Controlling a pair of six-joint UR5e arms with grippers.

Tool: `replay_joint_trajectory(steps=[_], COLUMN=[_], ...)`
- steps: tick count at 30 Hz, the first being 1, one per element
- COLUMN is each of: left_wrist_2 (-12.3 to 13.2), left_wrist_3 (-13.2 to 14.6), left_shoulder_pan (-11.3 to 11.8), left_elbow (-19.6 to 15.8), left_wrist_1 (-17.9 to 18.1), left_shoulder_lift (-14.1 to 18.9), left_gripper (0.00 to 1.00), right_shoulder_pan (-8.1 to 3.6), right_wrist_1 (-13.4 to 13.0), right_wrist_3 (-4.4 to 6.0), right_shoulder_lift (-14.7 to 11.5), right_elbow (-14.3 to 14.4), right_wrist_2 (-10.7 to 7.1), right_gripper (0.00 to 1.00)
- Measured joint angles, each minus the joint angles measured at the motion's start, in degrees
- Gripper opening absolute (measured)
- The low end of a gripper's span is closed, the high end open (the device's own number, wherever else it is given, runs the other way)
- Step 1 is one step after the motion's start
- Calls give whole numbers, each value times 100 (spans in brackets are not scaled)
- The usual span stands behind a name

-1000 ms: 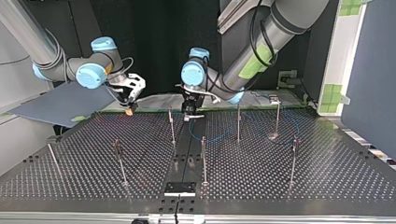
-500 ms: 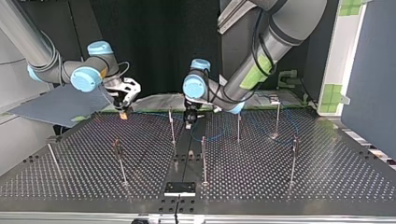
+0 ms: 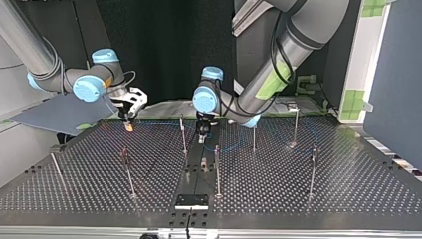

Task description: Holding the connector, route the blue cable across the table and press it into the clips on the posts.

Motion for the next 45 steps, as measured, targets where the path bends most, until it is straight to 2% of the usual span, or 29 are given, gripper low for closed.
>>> replay_joint_trajectory(steps=[8,21,29,34,40,45], left_wrist_2=[-257,-353,-442,-532,-782,-956], left_wrist_3=[172,284,301,293,131,13], left_shoulder_pan=[-89,-422,-609,-798,-1081,-1329], left_elbow=[0,-116,-483,-594,-605,-604], left_wrist_1=[-386,-955,-985,-976,-777,-539], left_shoulder_lift=[38,326,668,775,788,775], left_gripper=[100,100,100,100,100,100], right_shoulder_pan=[-12,-16,-14,-16,-42,-82], right_wrist_1=[5,6,6,6,15,64], right_wrist_3=[0,0,0,0,2,51], right_shoulder_lift=[3,6,7,7,6,2], right_elbow=[-9,-11,-9,-11,-10,-11], right_wrist_2=[-8,-9,-11,-33,-50,-52], right_gripper=[0,0,0,0,0,0])
